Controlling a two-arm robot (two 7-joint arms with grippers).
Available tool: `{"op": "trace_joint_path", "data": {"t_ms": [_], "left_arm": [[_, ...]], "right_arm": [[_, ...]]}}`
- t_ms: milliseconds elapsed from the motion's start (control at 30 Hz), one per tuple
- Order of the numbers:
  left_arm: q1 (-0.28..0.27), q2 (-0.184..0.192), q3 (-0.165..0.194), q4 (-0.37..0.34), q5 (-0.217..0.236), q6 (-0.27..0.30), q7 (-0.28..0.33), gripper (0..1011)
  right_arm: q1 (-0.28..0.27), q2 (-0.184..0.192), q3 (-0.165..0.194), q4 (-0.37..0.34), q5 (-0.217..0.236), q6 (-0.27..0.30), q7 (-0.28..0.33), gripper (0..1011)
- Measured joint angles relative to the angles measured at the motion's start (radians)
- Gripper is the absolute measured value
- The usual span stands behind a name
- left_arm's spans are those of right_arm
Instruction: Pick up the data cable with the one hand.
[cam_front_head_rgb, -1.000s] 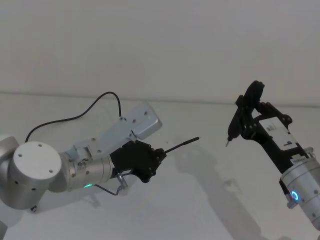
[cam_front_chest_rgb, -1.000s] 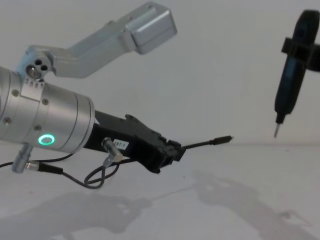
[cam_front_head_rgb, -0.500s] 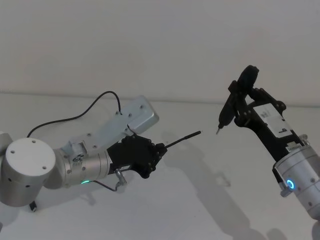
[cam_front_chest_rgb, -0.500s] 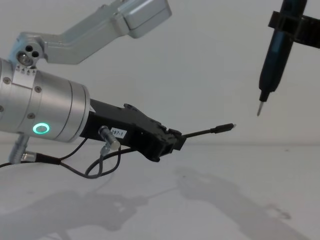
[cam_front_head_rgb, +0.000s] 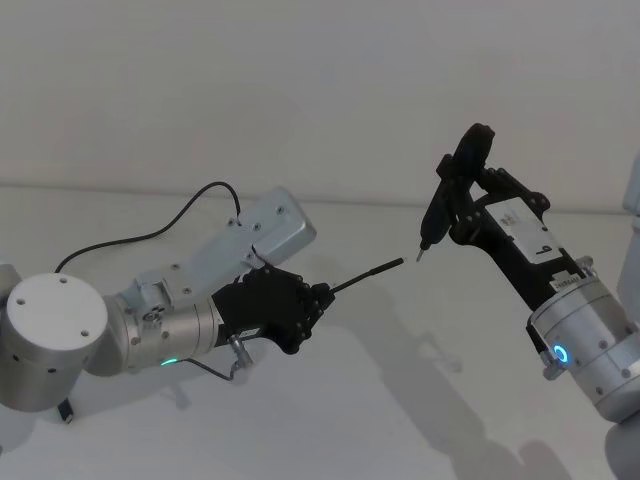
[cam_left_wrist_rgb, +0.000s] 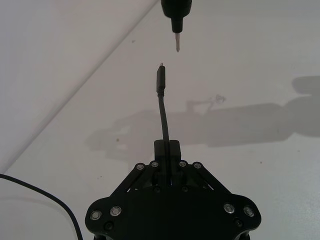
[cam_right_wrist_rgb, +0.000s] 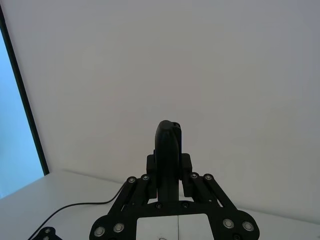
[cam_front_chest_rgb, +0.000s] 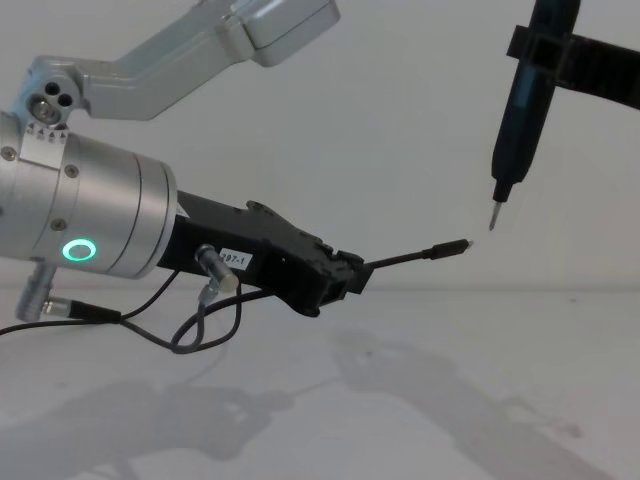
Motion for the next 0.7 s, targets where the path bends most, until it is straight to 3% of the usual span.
{"op": "trace_joint_path", "data": {"t_ms": [700], "left_arm": [[0.001,0.001,-0.003,-0.002,-0.002,-0.002,-0.002,49]], "right_arm": [[0.044,-0.016,-0.015,0.060,-0.015,0.000,0.010,268]]}}
